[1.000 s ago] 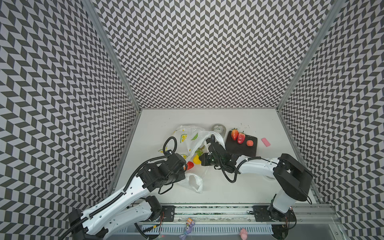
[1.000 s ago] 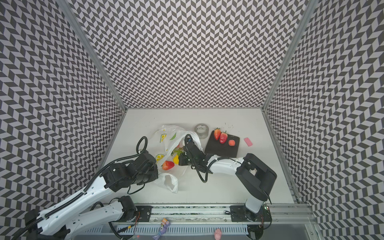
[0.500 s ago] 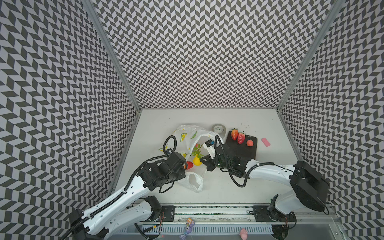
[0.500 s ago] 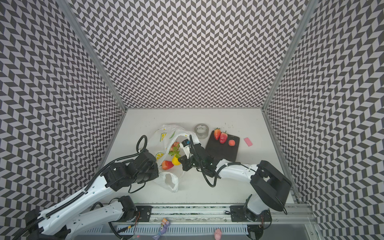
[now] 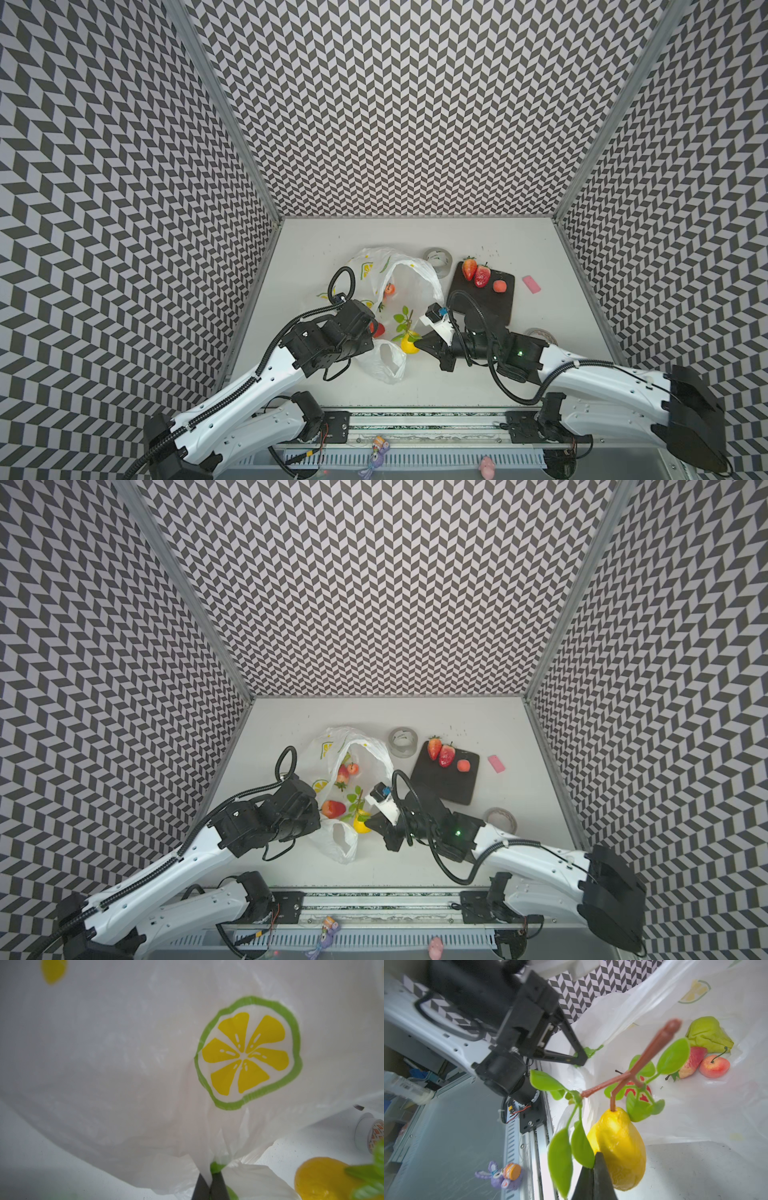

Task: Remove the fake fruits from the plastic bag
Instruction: 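Lift the yellow lemon out of the bag with the right gripper, then carry the lemon over the black pad, lower it and open the right gripper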

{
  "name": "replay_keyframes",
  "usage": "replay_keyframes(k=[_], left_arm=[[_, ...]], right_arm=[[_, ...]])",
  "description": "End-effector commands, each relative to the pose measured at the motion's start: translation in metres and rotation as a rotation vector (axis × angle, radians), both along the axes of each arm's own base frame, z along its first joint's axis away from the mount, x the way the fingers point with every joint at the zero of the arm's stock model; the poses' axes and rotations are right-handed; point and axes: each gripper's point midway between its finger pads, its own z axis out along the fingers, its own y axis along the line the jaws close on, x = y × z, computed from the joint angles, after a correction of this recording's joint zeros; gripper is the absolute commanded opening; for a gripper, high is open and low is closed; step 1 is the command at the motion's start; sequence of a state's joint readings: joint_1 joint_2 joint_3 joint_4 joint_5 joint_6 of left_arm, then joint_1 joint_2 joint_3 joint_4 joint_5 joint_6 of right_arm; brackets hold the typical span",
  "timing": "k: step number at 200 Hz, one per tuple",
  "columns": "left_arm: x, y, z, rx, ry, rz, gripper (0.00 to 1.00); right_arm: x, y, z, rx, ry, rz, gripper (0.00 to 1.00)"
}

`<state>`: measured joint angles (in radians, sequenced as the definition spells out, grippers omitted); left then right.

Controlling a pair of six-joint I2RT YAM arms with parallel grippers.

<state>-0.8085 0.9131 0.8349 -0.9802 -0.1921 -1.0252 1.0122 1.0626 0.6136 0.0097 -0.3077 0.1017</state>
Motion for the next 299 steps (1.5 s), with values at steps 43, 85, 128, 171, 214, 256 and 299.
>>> replay_keyframes(k=[43, 85, 128, 171, 214, 256, 299], left_arm=[[0.014, -0.007, 0.015, -0.024, -0.052, 0.005, 0.0], [0.019, -0.008, 0.015, -0.025, -0.055, 0.014, 0.0], [0.024, -0.007, 0.016, -0.019, -0.065, 0.019, 0.0], [0.024, -0.005, 0.016, -0.019, -0.066, 0.018, 0.0], [0.02, -0.006, 0.017, -0.042, -0.062, 0.014, 0.0], [0.018, -0.003, 0.021, -0.046, -0.073, 0.013, 0.0], [0.017, -0.002, 0.023, -0.043, -0.079, 0.012, 0.0]], right_arm=[[0.014, -0.052, 0.059, 0.08, -0.088, -0.242, 0.0], [0.037, -0.101, 0.102, 0.109, -0.106, -0.524, 0.0], [0.06, -0.151, 0.098, 0.074, -0.038, -0.834, 0.0], [0.1, -0.167, 0.059, -0.008, 0.077, -1.001, 0.0], [0.148, -0.167, 0.016, -0.171, 0.012, -1.01, 0.0], [0.188, -0.16, -0.027, -0.334, -0.016, -0.941, 0.0], [0.217, -0.148, -0.056, -0.465, -0.033, -0.892, 0.0]])
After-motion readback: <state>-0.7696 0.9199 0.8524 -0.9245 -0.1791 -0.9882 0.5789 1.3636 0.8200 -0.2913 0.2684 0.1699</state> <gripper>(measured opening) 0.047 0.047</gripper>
